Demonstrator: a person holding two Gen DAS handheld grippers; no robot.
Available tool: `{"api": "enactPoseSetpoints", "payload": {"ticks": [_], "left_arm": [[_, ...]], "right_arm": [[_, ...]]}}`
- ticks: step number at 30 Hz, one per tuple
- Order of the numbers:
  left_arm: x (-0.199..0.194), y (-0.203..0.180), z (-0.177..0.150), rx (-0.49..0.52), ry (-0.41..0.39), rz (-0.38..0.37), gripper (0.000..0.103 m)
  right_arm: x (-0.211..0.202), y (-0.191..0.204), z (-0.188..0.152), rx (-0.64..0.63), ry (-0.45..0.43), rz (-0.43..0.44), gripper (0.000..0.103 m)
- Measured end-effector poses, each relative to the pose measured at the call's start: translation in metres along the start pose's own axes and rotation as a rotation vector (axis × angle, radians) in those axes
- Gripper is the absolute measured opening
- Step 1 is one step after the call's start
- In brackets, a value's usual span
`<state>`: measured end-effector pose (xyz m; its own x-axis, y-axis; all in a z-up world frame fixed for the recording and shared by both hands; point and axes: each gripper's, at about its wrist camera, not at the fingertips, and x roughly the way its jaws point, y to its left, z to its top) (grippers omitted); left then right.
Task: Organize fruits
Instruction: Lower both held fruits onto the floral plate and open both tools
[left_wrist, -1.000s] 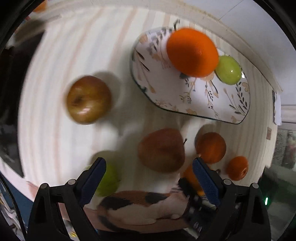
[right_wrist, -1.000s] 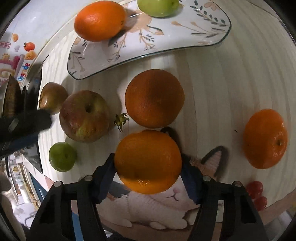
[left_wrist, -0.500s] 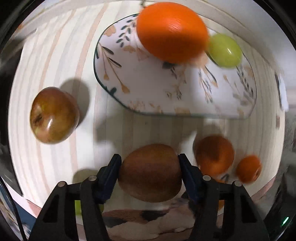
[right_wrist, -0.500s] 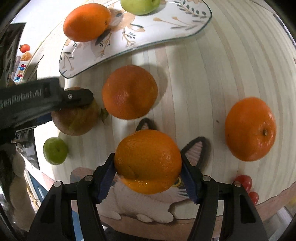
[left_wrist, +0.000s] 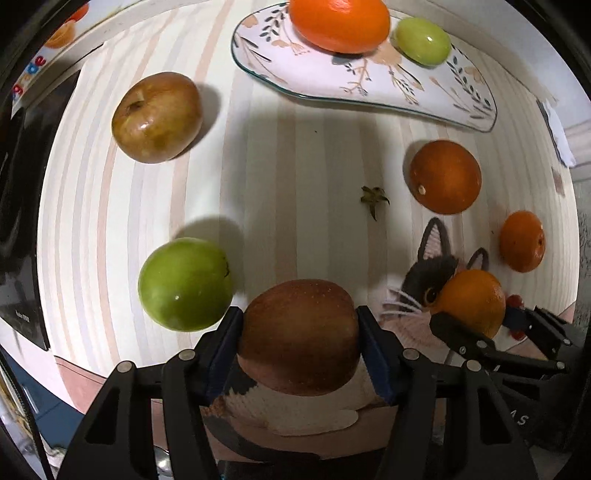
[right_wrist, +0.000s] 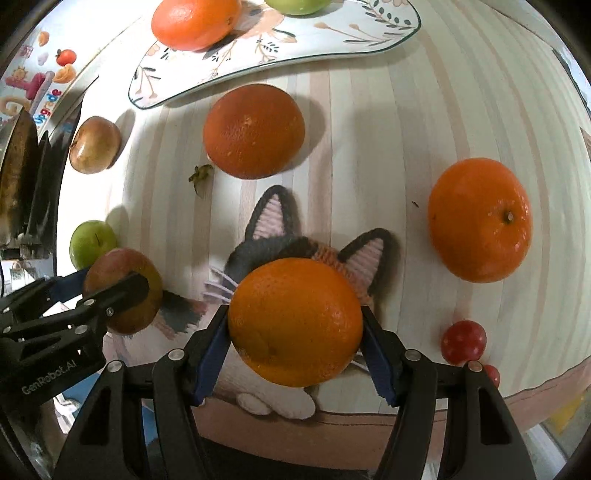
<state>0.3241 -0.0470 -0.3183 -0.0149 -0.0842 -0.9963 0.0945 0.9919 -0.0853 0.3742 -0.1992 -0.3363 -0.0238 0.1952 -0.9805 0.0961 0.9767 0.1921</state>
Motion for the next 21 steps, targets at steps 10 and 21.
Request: {"api": "enactPoseSetpoints", "payload": {"ticks": [10, 21], "left_arm": [[-0.013, 0.017, 0.003, -0.020, -0.004, -0.036, 0.059], [-0.105, 0.001, 0.100, 0.003, -0.168, -0.129, 0.059]], "right_arm": [[-0.001, -0.001, 0.005, 0.014, -0.010, -0.006, 0.068], [-0.097, -0.015, 0.031, 0.042, -0.154, 0.129, 0.068]]}}
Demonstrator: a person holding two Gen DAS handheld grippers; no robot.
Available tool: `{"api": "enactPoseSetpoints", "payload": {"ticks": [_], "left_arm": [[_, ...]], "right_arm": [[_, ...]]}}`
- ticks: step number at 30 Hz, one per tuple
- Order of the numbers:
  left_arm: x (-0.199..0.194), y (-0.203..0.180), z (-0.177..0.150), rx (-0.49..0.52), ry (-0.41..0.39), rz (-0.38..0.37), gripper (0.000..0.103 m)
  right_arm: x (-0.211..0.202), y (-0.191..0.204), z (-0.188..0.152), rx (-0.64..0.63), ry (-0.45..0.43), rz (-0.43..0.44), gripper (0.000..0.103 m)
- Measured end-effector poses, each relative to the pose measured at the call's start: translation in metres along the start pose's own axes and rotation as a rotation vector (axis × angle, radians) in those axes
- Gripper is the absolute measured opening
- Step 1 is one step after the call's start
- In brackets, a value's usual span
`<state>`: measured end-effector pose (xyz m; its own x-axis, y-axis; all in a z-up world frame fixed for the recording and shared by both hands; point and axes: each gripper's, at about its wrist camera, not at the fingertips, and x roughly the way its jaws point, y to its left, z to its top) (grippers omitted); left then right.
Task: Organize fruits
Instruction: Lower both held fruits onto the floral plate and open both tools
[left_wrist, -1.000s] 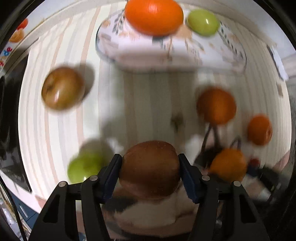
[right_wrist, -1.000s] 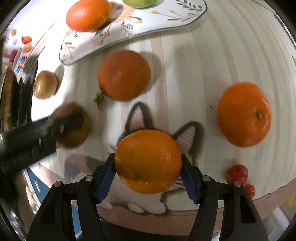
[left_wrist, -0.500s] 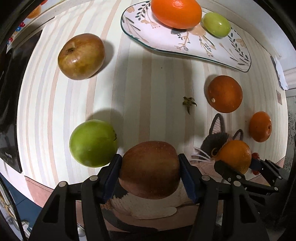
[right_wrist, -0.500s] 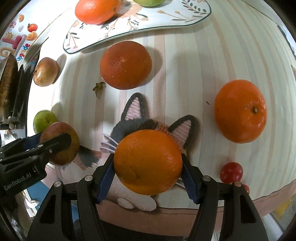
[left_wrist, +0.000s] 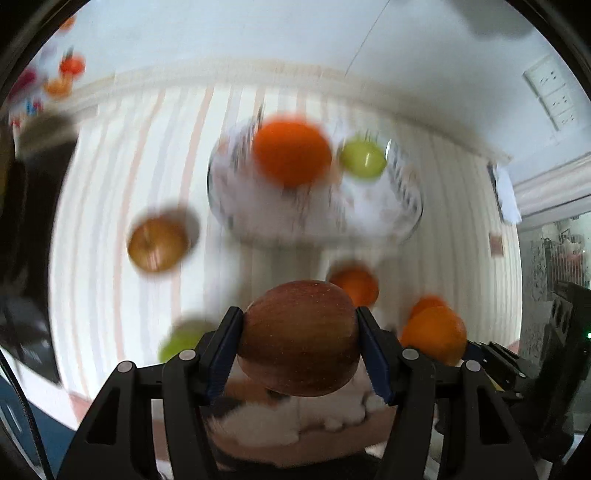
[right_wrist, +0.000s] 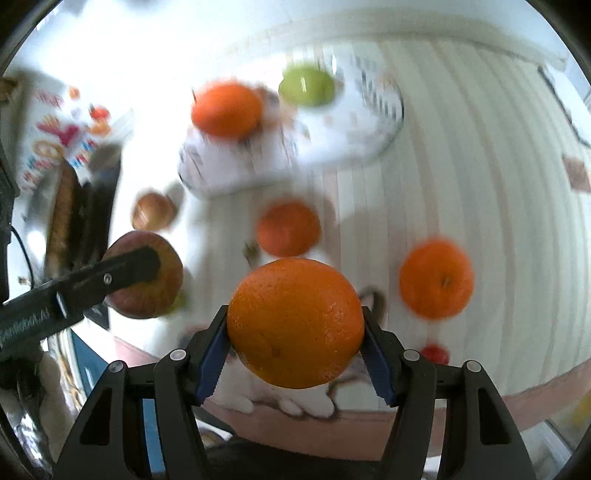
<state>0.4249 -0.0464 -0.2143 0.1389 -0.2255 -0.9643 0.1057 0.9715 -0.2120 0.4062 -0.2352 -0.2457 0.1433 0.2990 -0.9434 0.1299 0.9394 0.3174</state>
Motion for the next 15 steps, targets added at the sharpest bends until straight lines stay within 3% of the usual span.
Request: {"api": "enactPoseSetpoints", "payload": {"ticks": [3, 6, 10, 15], "left_arm": [[0.000, -0.002, 0.042, 0.042, -0.044, 0.083, 0.059], [0.025, 0.004, 0.069, 0.046, -0.015, 0.118, 0.059], [0.058, 0.014, 0.086, 0.036, 0.041, 0.163, 0.059], [0.087, 0.021, 0.096, 0.009, 0.104, 0.181, 0.060]], "right_arm": [[-0.015, -0.001, 0.035, -0.003, -0.058, -0.019, 0.068], [-0.004, -0.012, 0.079, -0.003, -0.085, -0.072, 0.068], [0.033, -0.020, 0.122, -0.018, -0.048, -0.146, 0.068], [0.073, -0.029, 0.149, -0.046, 0.011, -0.200, 0.068]]}}
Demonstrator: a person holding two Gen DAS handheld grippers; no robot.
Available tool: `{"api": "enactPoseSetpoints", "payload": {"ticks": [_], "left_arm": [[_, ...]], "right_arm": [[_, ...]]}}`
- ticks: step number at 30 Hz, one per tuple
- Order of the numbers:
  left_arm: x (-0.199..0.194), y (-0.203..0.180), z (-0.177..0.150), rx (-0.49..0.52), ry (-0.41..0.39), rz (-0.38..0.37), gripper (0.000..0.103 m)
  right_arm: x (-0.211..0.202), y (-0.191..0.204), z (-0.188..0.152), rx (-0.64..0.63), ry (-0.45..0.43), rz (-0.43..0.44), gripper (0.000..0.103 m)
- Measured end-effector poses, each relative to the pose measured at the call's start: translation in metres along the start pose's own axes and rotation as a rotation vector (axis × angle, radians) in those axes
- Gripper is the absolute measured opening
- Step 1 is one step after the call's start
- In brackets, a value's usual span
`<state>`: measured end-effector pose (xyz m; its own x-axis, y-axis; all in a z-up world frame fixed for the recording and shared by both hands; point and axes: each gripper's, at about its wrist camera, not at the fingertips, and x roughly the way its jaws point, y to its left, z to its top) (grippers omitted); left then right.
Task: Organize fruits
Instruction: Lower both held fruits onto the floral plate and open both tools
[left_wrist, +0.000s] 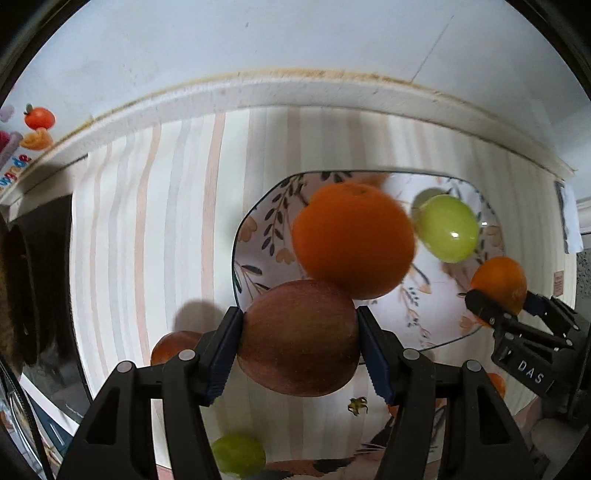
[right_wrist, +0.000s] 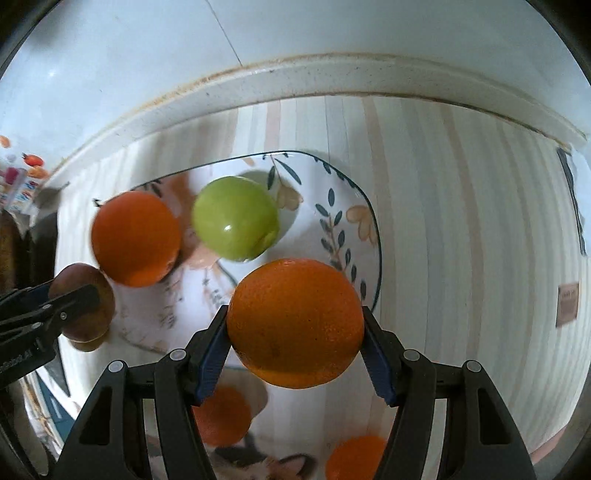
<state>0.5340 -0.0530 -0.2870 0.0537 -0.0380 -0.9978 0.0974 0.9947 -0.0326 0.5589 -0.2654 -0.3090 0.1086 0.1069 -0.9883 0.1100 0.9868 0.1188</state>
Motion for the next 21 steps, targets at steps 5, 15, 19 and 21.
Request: {"api": "enactPoseSetpoints", "payload": {"ticks": [5, 15, 19, 21], "left_arm": [[0.001, 0.003, 0.003, -0.016, -0.021, 0.008, 0.060], [-0.010, 0.007, 0.005, -0.063, -0.034, 0.022, 0.060], [-0.011, 0.010, -0.002, -0.094, -0.034, 0.006, 0.062], [-0.015, 0.010, -0.007, -0.102, -0.047, 0.004, 0.071]], "right_arm": [[0.016, -0.002, 0.009, -0.006, 0.016, -0.007, 0.068], [0.025, 0.001, 0.017, 0.009, 0.040, -0.013, 0.091], [0.011, 0.004, 0.016, 0.008, 0.025, -0.028, 0.093], [0.000, 0.005, 0.009, 0.003, 0.009, -0.045, 0.094]]}}
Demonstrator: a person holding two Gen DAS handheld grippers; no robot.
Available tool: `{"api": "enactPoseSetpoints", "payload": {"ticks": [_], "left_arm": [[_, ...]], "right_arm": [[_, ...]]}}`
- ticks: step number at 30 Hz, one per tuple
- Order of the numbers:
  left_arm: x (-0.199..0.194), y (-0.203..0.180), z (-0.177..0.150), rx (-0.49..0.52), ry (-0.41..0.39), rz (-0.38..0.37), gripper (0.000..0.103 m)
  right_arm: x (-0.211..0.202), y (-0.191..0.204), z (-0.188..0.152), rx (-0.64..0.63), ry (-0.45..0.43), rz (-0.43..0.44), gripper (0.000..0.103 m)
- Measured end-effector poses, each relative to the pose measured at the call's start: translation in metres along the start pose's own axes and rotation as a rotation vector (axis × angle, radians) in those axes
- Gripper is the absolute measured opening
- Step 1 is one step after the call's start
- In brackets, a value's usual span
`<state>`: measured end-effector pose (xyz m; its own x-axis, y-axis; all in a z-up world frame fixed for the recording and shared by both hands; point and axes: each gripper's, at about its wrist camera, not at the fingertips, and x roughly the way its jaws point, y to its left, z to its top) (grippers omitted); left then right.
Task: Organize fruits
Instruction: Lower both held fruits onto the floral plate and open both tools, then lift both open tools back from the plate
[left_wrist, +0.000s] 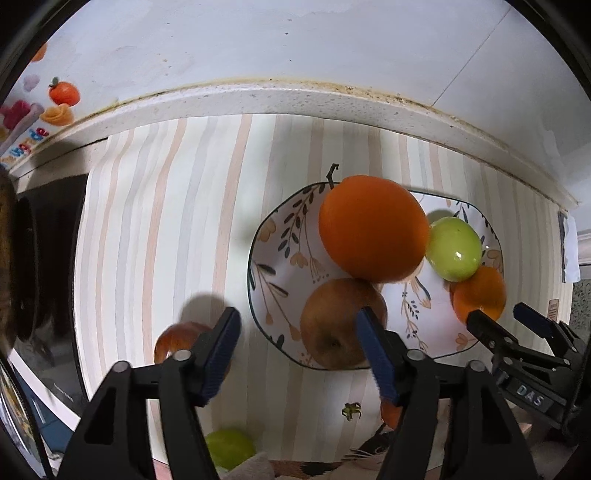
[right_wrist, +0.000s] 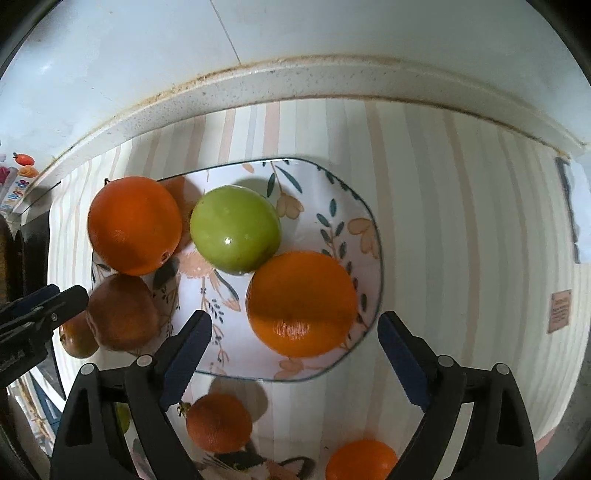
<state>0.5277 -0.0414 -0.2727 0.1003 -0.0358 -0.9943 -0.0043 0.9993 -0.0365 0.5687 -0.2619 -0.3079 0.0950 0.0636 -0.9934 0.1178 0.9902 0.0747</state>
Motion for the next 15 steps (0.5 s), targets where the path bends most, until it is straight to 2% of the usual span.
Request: {"api": "enactPoseSetpoints", "payload": {"ticks": [2, 4, 7, 15], "left_arm": [[-0.004, -0.002, -0.007, 0.007, -0.021, 0.022, 0.086], [-0.007, -0.004, -0.014, 0.020, -0.031, 0.041, 0.089], [-0.012, -0.004, -0.025, 0.019, -0.039, 0.034, 0.089], [-0.055, -0.003, -0.064, 0.029, -0.146, 0.027, 0.089]], "right_arm": [[-0.008, 0.005, -0.005, -0.008, -0.018, -0.015, 0.094], [-0.017, 0.009, -0.014, -0.022, -0.034, -0.037, 0.094], [-0.027, 0.018, -0.027, -0.041, -0.056, -0.073, 0.094], [-0.072, 0.012, -0.065, -0.029, -0.095, -0.059, 0.094]]}}
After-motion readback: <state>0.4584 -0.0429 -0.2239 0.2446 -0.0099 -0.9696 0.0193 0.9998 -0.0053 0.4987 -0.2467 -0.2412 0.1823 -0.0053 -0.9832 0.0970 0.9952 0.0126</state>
